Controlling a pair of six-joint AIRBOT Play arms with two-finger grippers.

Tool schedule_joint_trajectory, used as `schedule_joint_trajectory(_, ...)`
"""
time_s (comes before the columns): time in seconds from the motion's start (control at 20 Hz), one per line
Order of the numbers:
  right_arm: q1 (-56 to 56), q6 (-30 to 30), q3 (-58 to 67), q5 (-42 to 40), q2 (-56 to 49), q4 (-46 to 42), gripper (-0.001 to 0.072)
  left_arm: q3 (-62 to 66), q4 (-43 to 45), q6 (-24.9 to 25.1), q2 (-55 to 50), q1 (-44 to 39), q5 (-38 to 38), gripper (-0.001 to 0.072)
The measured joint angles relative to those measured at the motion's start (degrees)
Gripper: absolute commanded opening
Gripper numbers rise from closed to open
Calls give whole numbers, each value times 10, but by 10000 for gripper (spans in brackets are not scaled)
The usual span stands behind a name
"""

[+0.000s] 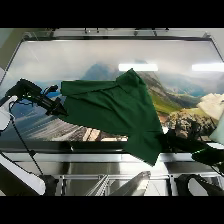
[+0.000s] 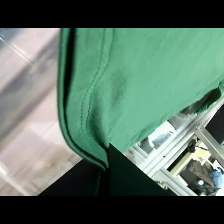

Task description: Fold the shirts.

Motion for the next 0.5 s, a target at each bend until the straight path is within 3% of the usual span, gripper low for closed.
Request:
schedule_joint_trajectory(0.25,-3,-20,114,81,82,71,22,34,-136,41,28,19,64,16)
schedule_joint_trajectory(0.5,-111,-25,364,125,183,143,22,102,-334,104,173,57,83,17)
